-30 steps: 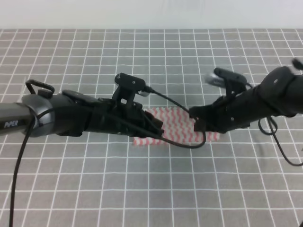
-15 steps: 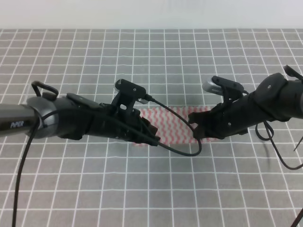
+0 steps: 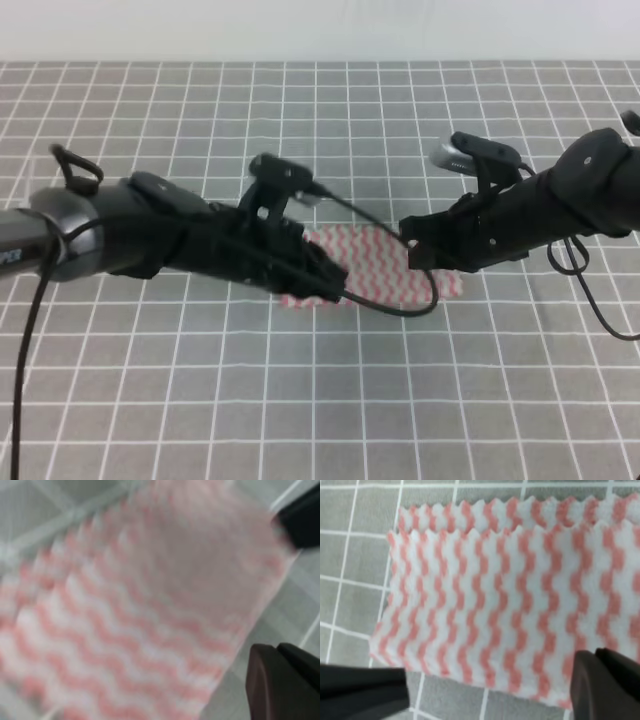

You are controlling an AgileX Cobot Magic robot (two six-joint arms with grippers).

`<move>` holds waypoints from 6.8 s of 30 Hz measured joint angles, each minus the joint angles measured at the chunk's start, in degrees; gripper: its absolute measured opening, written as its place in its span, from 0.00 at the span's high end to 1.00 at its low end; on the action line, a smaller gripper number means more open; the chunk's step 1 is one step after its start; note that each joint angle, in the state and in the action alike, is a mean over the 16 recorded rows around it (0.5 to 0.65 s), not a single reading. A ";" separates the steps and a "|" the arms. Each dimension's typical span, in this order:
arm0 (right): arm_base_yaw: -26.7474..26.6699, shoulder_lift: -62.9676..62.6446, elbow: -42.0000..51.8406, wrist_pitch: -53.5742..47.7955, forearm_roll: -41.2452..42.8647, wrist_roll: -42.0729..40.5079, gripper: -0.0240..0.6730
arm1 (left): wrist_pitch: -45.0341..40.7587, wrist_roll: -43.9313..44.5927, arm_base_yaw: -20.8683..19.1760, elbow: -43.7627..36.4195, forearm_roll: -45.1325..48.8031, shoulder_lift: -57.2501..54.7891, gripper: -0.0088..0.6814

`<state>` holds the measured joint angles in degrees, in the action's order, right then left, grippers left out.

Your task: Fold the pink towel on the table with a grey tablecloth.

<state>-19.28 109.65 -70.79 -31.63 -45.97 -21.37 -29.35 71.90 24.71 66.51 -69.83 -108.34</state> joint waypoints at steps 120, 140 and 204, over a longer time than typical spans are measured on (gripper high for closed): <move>5.27 6.39 -6.42 -3.55 6.57 4.65 0.52 | -6.62 -9.01 -7.01 5.63 -1.96 -8.77 0.99; 5.33 6.79 -6.45 -4.49 4.12 4.50 0.68 | -6.57 -9.02 -7.01 5.64 -1.94 -8.80 0.99; -0.95 7.09 -12.65 -5.17 -5.69 1.29 0.98 | -17.64 -1.99 -13.49 5.87 -6.58 -6.81 0.99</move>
<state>-20.23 116.74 -83.44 -36.80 -51.67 -20.08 -46.99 69.91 11.22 72.38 -76.41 -115.15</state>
